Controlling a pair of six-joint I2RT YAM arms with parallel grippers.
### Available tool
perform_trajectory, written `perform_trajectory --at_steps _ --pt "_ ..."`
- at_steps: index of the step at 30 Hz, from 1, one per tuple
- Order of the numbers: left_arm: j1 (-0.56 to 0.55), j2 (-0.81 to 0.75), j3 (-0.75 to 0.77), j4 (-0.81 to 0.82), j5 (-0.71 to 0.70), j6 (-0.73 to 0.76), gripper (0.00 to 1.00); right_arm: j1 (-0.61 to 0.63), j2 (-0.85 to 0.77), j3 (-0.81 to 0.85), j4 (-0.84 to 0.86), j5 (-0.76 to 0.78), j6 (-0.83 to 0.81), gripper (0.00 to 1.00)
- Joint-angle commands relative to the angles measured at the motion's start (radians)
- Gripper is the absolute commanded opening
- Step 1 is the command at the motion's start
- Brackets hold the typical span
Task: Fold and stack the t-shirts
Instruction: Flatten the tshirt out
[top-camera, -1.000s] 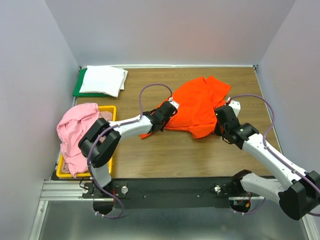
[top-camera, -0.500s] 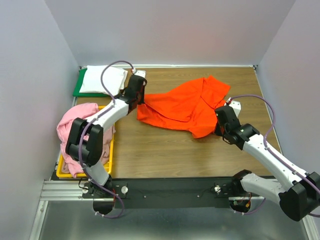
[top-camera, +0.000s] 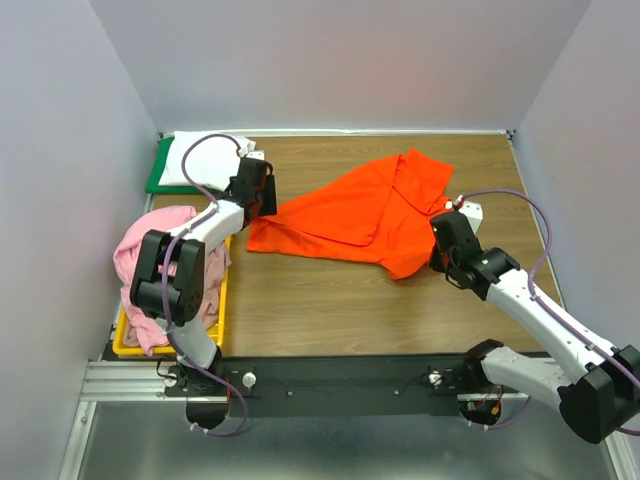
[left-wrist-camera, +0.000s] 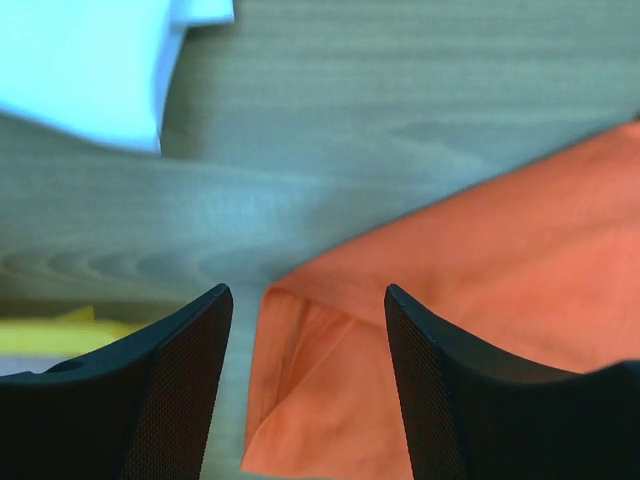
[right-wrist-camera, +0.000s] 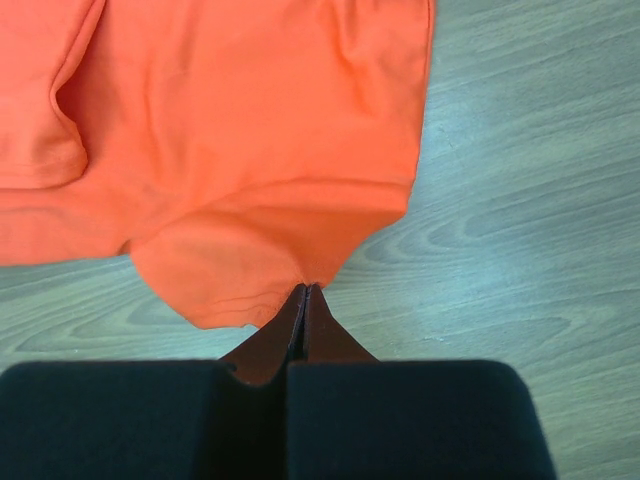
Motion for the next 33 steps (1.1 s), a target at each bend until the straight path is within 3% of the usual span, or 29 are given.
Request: perform_trajectory --at_steps 1,5,18,33 --pt "-0.015 -0.093 -0.088 0.000 -0.030 -0.037 0.69 -0.010 -0.003 -0.009 -0.005 -0.003 -0.002 0.00" --pt "-0.024 -0.118 -0.175 -0.015 -0.030 -0.070 0.55 -0.008 -0.004 -0.010 -0.005 -0.006 -0.004 0.00" --pt "-0.071 -0.236 -0.291 -0.115 -0.112 -0.143 0.53 -0.063 0.071 0.059 0.000 0.098 -0.059 0.00" --pt "-0.082 -0.146 -0.311 -0.101 -0.029 -0.145 0.36 -0.112 0.063 0.062 0.003 0.112 -0.068 0.00"
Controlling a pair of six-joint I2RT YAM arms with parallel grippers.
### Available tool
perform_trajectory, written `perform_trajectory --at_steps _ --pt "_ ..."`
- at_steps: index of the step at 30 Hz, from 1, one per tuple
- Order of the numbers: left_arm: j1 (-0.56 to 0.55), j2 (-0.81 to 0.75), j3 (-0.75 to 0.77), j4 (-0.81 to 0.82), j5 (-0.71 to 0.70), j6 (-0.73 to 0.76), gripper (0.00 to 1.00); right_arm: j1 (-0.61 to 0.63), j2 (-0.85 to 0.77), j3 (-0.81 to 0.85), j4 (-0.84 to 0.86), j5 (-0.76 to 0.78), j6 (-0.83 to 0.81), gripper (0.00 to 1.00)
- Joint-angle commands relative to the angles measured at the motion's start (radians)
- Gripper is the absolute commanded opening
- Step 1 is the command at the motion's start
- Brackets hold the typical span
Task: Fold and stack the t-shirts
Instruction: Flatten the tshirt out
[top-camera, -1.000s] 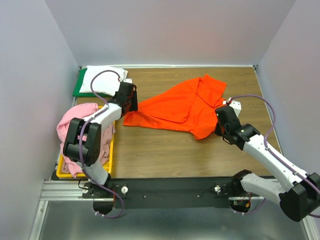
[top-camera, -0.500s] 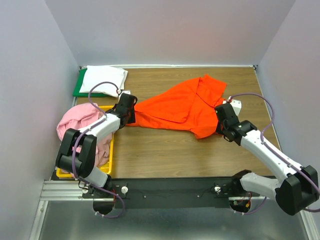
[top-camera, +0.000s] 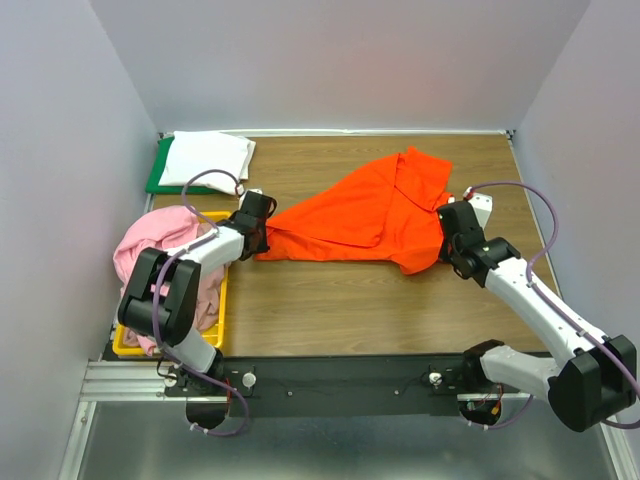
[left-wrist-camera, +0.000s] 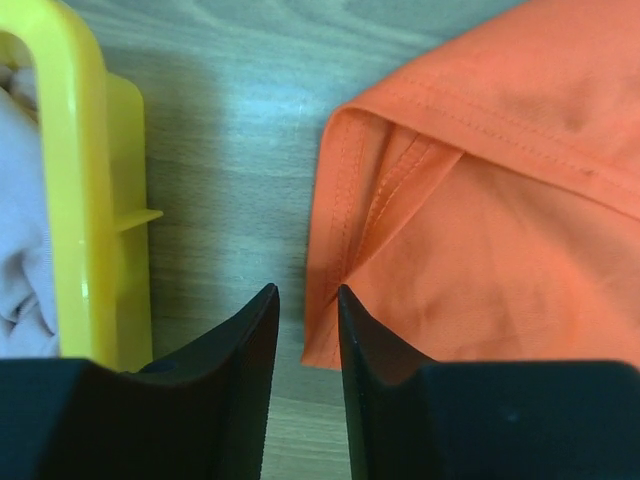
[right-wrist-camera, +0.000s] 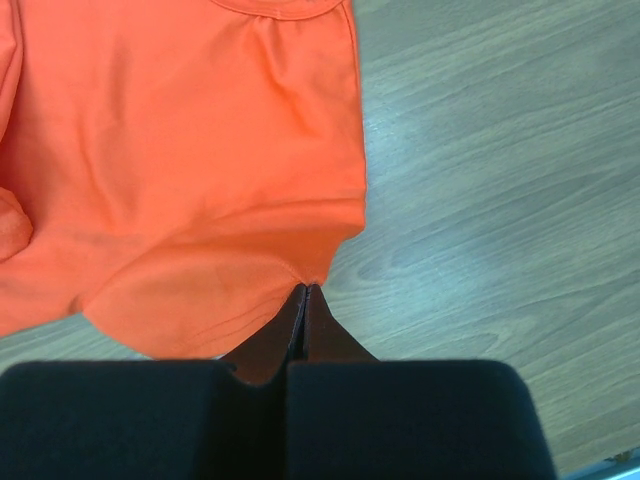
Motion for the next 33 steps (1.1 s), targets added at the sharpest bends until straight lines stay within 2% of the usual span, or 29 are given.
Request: perform_trajectory --at_steps 1,9,27,28,30,33 --pt "-0.014 0.015 -0.023 -0.007 0.027 -0.023 0.36 -0.006 -0.018 0.018 0.001 0.036 -0.005 0.00" --pt "-0.016 -0.080 -0.116 -0.007 0.039 -0.069 0.36 -0.009 -0.018 0.015 0.002 0.021 -0.005 0.00" --pt "-0.024 -0.169 -0.224 0.026 0.191 -0.136 0.35 -0.011 -0.022 0.019 0.007 0.007 -0.011 0.01" --pt "-0.024 -0.178 -0.228 0.028 0.194 -0.138 0.29 -0.009 -0.022 0.023 0.007 0.006 -0.011 0.00" --pt "-0.033 -0.183 -0.238 0.029 0.202 -0.145 0.23 -0.009 -0.022 0.024 0.007 0.003 -0.014 0.00" --pt "-0.045 -0.163 -0.234 0.023 0.188 -0.148 0.05 -0.009 -0.035 0.024 0.007 -0.002 -0.016 0.00"
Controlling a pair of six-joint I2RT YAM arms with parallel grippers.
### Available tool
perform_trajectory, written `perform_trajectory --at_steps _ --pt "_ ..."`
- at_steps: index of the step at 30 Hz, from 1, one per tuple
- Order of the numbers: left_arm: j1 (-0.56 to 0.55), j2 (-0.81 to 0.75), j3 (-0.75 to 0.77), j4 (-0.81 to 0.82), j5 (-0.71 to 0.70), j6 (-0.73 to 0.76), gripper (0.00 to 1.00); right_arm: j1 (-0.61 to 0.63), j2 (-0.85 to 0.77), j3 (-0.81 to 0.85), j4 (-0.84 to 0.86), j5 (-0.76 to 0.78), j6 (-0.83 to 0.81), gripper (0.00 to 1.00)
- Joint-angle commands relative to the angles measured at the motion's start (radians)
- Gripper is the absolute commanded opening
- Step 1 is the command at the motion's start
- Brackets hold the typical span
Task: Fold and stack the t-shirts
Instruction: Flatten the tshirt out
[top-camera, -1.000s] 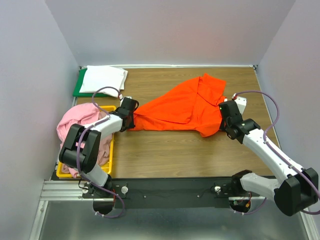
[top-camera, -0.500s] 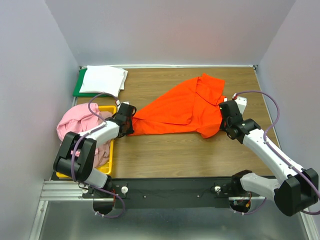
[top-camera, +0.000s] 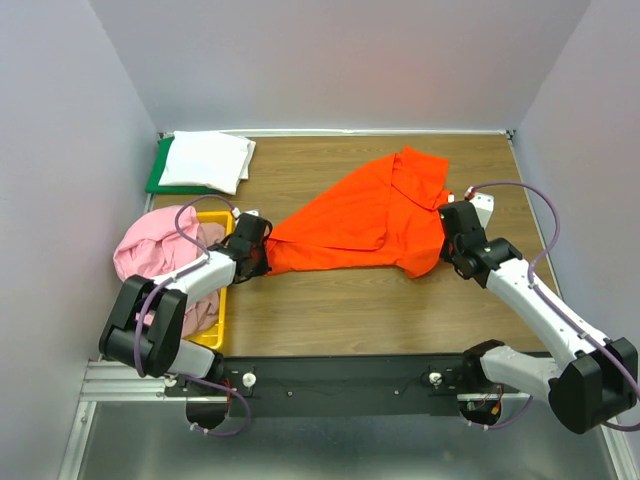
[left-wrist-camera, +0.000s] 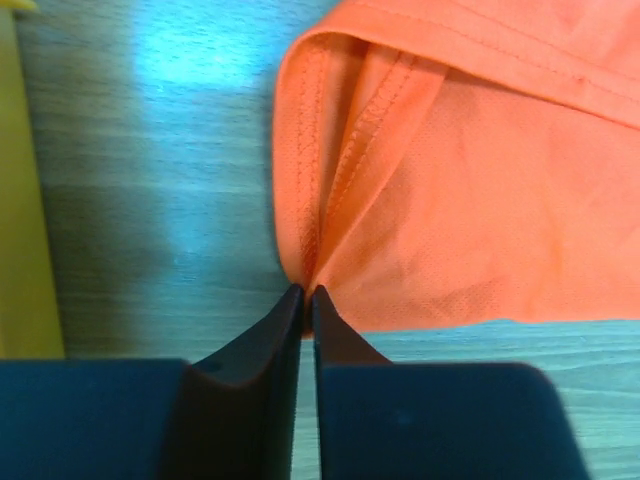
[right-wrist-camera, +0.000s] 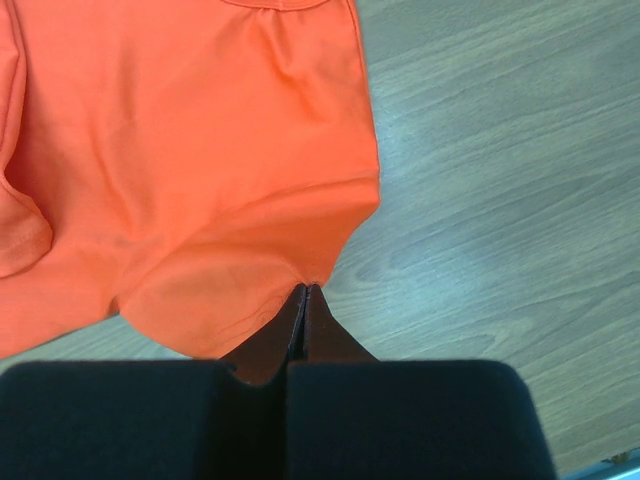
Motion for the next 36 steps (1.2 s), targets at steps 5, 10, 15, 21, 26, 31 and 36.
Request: perform_trajectory --at_steps 5,10,15,21,26,31,36 --pt "-0.018 0.008 -0.001 -0.009 0.004 -0.016 0.00 -0.005 -0.034 0.024 0.008 -0.005 -0.009 0.00" --pt "-0.018 -0.024 0.163 -0.043 -0.074 0.042 0.00 -0.006 0.012 0.068 0.022 0.009 -0.029 0.00" --pt "0.028 -0.007 0.457 -0.066 -0.065 0.137 0.00 -0.014 0.097 0.272 0.034 0.044 -0.093 0.00" --pt "0.123 0.005 0.809 -0.061 0.097 0.156 0.00 -0.020 0.157 0.646 0.034 0.080 -0.202 0.00" --pt "0.183 -0.001 1.033 -0.070 0.251 0.127 0.00 -0.020 0.186 0.919 0.036 0.095 -0.303 0.00" --pt "0.192 -0.059 1.139 -0.081 0.297 0.111 0.00 -0.020 0.161 1.096 0.039 0.048 -0.362 0.00" --pt "0.192 -0.145 1.000 -0.031 0.370 0.102 0.00 -0.020 0.126 0.999 0.038 -0.078 -0.325 0.01"
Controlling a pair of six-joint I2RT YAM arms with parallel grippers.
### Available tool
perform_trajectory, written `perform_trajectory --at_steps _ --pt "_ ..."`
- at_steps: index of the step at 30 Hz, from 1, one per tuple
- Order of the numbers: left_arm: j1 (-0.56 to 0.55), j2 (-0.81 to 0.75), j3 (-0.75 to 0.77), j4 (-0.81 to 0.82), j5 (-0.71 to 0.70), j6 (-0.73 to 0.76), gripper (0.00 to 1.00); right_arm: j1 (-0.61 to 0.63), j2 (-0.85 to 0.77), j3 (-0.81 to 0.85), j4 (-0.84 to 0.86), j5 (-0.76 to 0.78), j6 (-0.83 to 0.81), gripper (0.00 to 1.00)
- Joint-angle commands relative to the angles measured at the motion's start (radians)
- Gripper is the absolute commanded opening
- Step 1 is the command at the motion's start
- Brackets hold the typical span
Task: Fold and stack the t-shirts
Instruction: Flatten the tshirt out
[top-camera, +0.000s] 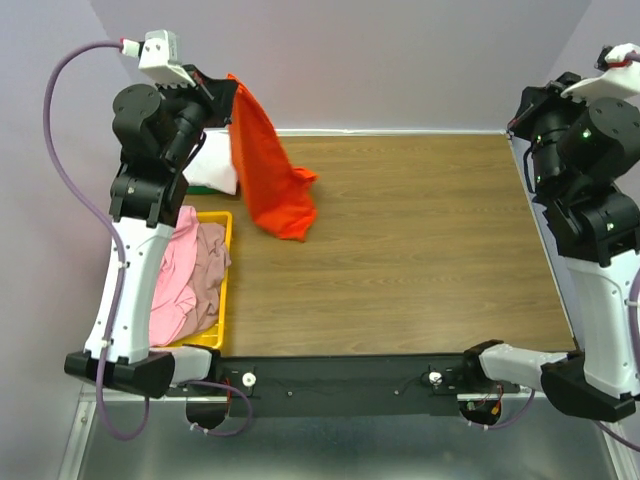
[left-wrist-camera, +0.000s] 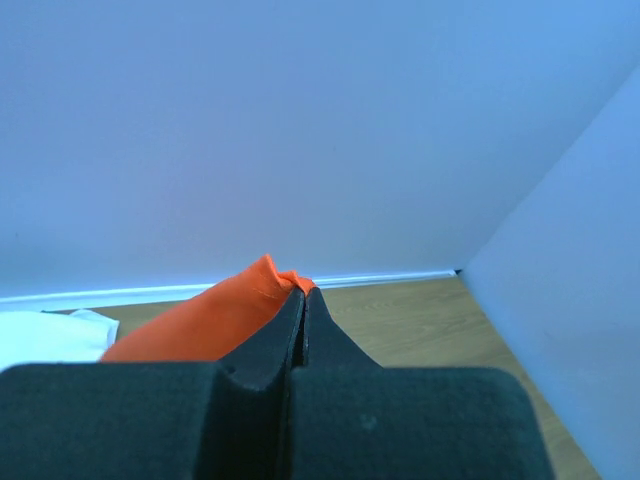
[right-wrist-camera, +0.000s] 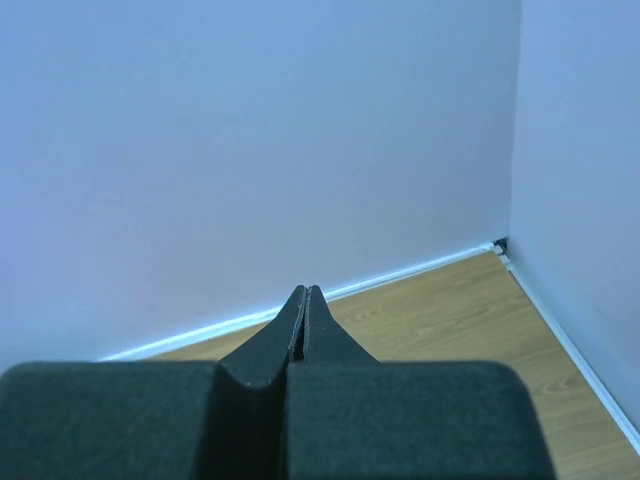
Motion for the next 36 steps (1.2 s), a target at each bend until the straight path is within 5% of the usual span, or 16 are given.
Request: perform_trajectory --at_steps 1,10,14,20,24,30,36 --pt "0.005 -0.055 -0.127 0.035 0.127 -0.014 0.00 -0.005 -0.005 -0.136 -0.022 -0.152 0.030 0.01" --pt "0.005 -0.125 -0.435 0.007 0.106 0.046 0.00 0.002 0.122 -0.650 0.239 -0.755 0.245 0.01" --pt "0.005 -0.179 -0.510 0.018 0.069 0.060 0.00 0.061 0.199 -0.693 0.328 -0.806 0.259 0.02" --pt "-0.082 -0.085 -0.488 0.104 0.260 0.065 0.00 0.070 0.187 -0.732 0.348 -0.710 0.268 0.02" --pt "-0.258 0.043 -0.350 0.133 0.241 0.080 0.00 0.071 0.104 -0.779 0.343 -0.560 0.256 0.03" --pt "-0.464 0.287 0.111 0.110 0.287 0.078 0.00 0.068 -0.040 -0.816 0.302 -0.370 0.243 0.03" --pt "-0.513 0.393 0.368 0.076 0.333 0.062 0.00 0.067 -0.127 -0.802 0.239 -0.268 0.228 0.03"
